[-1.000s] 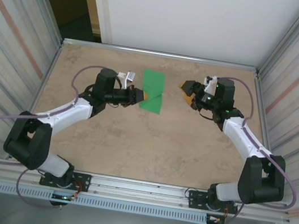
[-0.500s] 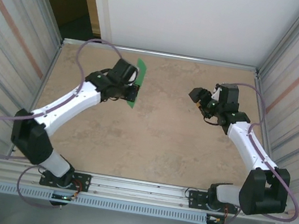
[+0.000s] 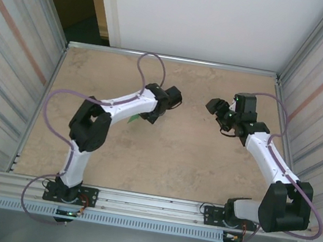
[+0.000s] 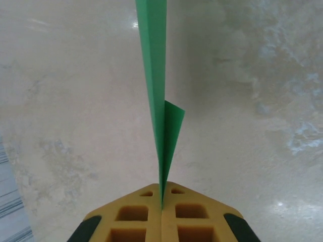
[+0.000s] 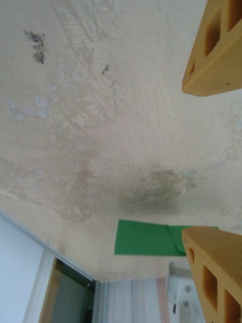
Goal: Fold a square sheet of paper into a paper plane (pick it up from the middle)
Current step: Turn over the paper at the center of the table.
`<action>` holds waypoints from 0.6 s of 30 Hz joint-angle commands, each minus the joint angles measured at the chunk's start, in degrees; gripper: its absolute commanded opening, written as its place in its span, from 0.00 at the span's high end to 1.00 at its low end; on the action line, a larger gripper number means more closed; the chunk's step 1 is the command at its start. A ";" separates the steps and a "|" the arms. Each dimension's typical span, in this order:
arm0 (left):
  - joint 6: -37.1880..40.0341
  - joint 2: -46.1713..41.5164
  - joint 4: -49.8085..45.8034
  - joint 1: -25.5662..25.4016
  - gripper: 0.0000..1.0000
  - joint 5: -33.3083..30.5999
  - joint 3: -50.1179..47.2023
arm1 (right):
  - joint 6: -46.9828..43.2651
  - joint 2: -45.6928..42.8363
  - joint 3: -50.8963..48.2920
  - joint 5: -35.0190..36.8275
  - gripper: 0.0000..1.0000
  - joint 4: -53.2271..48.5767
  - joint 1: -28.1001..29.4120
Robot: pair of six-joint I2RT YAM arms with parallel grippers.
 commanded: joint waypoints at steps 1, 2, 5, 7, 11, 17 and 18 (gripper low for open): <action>-3.00 3.03 -3.29 -0.41 0.95 3.77 2.88 | -0.86 -1.49 -1.16 2.17 0.32 -1.80 -0.57; -3.09 3.46 -2.34 -0.42 0.93 7.13 2.89 | -0.73 -1.65 -1.41 2.46 0.32 -1.99 -0.71; -2.21 3.16 3.23 -0.29 0.83 20.52 1.82 | -0.86 -1.92 -1.51 2.89 0.32 -2.12 -0.92; -1.74 2.49 7.57 0.04 0.71 29.66 0.50 | -1.34 -1.71 -1.13 2.26 0.32 -2.12 -0.93; -3.36 -0.74 14.76 2.28 0.59 41.69 -3.34 | -1.95 -0.22 -0.32 0.89 0.32 -2.11 -0.43; -8.20 -11.81 28.02 9.31 0.43 54.76 -14.65 | -4.31 5.33 3.18 0.10 0.34 -3.27 4.49; -9.34 -14.12 30.72 10.65 0.41 55.74 -17.20 | -4.43 6.85 3.92 -0.06 0.35 -2.90 6.14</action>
